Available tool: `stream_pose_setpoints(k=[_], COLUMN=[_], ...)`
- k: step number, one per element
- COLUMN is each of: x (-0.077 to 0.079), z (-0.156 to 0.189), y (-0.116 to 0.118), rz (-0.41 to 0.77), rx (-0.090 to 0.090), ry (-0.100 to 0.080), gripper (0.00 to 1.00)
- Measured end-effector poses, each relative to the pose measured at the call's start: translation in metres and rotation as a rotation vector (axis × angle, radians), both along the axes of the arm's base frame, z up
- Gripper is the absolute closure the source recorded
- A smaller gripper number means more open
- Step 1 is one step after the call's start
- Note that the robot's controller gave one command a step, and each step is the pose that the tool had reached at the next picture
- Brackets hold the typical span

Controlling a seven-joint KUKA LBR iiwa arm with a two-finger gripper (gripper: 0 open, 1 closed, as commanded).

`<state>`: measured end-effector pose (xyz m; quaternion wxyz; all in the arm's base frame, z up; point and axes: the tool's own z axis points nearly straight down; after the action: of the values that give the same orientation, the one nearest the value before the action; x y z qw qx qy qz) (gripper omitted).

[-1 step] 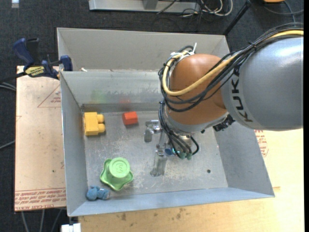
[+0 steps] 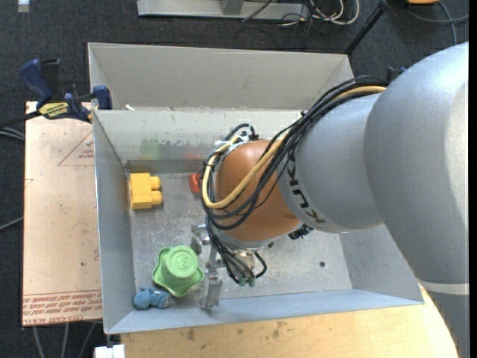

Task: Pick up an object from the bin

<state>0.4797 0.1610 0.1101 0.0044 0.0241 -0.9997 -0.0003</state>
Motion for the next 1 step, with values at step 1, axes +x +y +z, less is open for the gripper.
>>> stream_pose_setpoints(k=[1], x=[0.0072], z=[0.0207], y=[0.0144], rz=[-0.107], rx=[0.001], ry=[-0.01], gripper=[0.0])
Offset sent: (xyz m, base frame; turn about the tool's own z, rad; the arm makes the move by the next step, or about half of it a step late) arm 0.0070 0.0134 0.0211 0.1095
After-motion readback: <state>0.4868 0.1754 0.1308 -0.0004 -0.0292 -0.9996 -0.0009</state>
